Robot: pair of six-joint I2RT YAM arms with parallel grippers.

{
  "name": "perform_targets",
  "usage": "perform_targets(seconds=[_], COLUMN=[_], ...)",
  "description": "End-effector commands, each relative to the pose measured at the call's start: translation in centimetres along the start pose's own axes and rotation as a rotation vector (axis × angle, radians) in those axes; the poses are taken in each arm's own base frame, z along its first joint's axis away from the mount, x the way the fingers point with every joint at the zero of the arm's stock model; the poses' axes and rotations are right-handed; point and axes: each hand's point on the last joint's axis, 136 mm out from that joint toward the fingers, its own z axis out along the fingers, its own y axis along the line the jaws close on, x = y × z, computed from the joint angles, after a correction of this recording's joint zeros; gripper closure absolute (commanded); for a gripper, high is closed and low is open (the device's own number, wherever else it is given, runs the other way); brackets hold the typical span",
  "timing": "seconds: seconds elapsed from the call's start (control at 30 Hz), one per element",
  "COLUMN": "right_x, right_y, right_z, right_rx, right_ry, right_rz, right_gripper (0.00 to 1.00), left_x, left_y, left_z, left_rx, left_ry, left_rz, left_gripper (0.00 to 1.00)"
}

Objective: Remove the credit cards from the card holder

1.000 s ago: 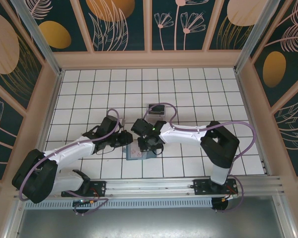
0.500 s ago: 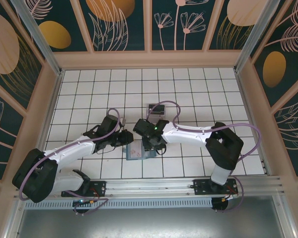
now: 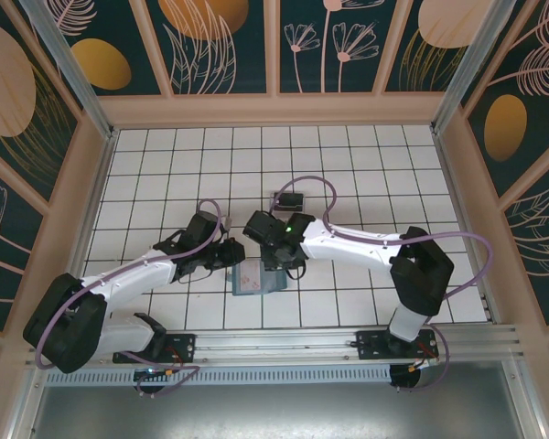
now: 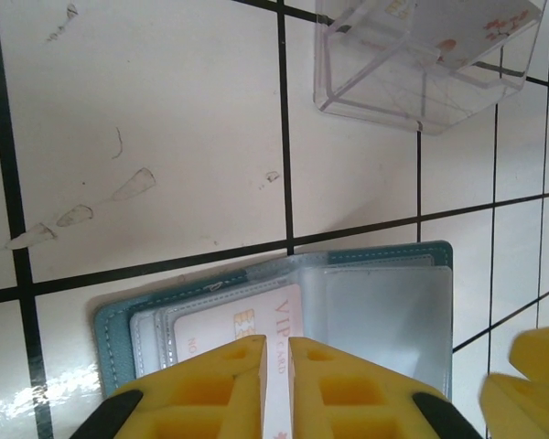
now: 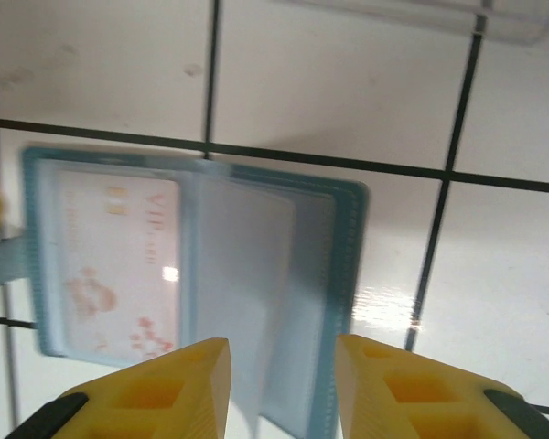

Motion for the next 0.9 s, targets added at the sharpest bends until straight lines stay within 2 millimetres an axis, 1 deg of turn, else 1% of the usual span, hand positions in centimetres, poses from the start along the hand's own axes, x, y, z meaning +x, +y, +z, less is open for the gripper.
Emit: perform_targets(seconds=[0.0,0.1,0.17,0.23,0.33,0.5,0.63,0.73,0.87], right_x=[-1.2,-1.0,-0.7,-0.1,0.7,2.1,2.9,3.7,4.4], right_y=[2.4,5.1,6.3,7.1,7.3,6.1,4.2,2.8,0.9], right_z=[-2.1,-2.2,-1.9,-1.2,0.2,2.6,4.2,5.6,6.7], right_rx=[-0.120,-0.250,-0.316,-0.353,-0.366,-0.369,-0.344,-0.336,-0.286], right_ry=[-0.027,0.006,0.035,0.070,0.111,0.165,0.185,0.210,0.212], right_rz=[0.010,-0.004,-0.006,-0.005,0.003,0.038,0.067,0.098,0.114], right_gripper=[0.64,0.64,0.64,0.65,0.65,0.66,0.67,0.68,0.68], left_x=[0.0,0.0,0.0,-0.2,-0.3,-0.4,-0.5,-0.8,-0.7], left_y=[0.5,1.0,1.4,1.7,1.9,1.9,1.6,1.0,0.1], left_z=[0.0,-0.3,-0.5,-0.8,-1.2,-1.6,-1.7,-1.8,-1.6], left_rx=[-0.031,-0.048,-0.067,-0.081,-0.091,-0.092,-0.087,-0.066,-0.027], left_ry=[-0.005,-0.022,-0.035,-0.052,-0.069,-0.084,-0.088,-0.090,-0.069], left_rz=[0.014,0.014,0.014,0.014,0.011,0.013,0.013,0.017,0.025], left_gripper=[0.85,0.87,0.88,0.89,0.90,0.91,0.91,0.91,0.91])
